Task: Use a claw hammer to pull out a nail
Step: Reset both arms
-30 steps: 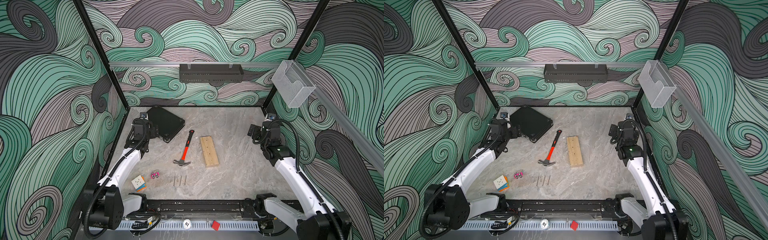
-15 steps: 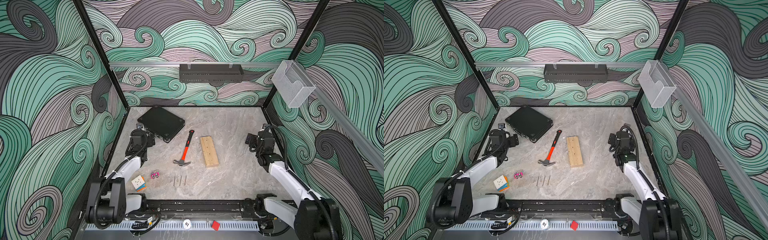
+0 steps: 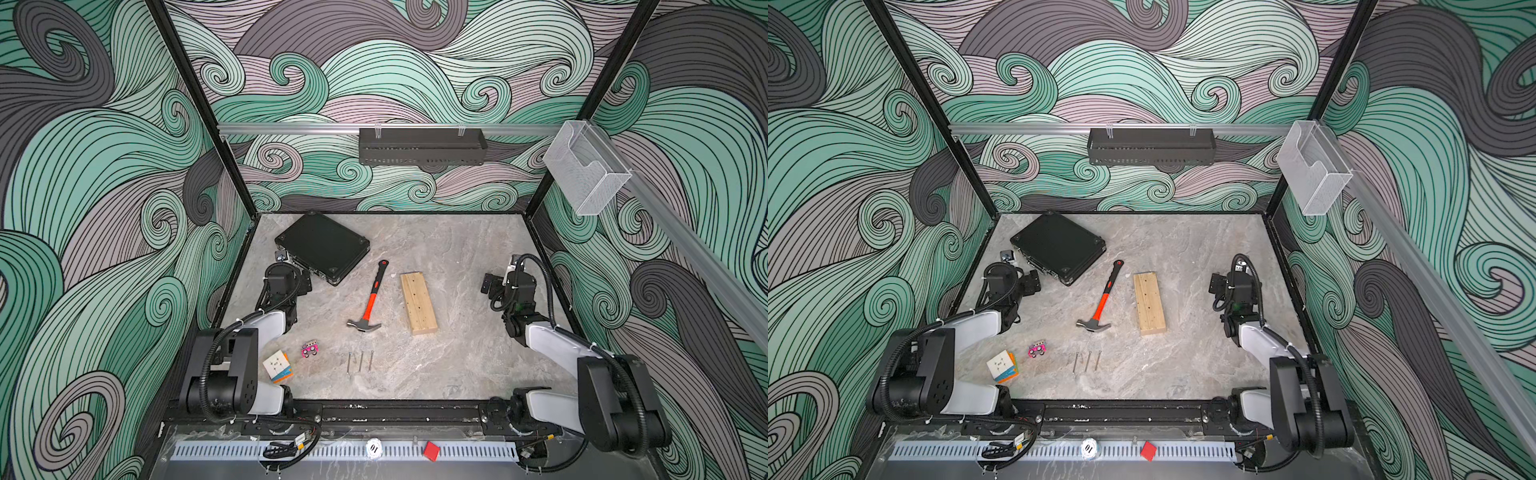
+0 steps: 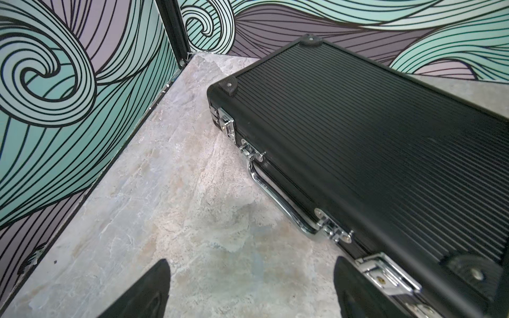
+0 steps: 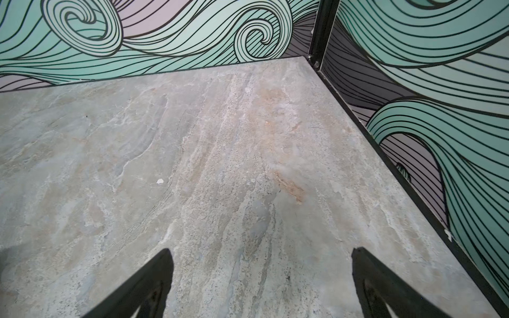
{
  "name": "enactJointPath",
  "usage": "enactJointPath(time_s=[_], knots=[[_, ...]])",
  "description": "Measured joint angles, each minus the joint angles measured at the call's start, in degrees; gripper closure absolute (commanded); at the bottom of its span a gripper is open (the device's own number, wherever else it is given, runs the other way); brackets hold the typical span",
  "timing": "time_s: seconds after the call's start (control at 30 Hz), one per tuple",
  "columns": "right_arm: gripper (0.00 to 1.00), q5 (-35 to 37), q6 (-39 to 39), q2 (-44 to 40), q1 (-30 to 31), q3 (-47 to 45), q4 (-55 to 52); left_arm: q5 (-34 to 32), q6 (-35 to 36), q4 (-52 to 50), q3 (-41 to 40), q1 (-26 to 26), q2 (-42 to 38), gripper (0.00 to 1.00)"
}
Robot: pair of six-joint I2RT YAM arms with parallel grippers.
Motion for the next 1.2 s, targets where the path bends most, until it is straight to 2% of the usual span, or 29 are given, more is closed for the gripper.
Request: enactJointPath(time_s=[0.17,0.37,0.6,0.63,0.67,1.2], knots=[[0.0,-0.66,-2.38,4.24,0.0,-0.74,5.09,0.2,0.0,2.29,-0.07,0.22,3.45,0.1],[0.0,-0.59,-4.59,9.01,0.0,-3.54,16.65,1.33,-0.2,3.96,-0.5,1.33,3.63,0.1],[0.0,-0.76,-5.62,14.08,0.0,-3.82,22.91,2.34,-0.37,4.26,-0.5,1.7,3.63,0.1],[0.0,-0.87,-5.66,14.16,0.0,-3.82,22.8,2.56,-0.35,4.35,-0.5,1.7,3.74,0.1],[0.0,-0.94,-5.73,14.12,0.0,-3.82,22.71,2.84,-0.24,4.74,-0.55,1.7,3.93,0.01],[0.0,-4.2,-5.31,14.14,-1.95,-3.32,22.45,4.5,0.17,5.84,-0.59,1.7,5.51,0.01]])
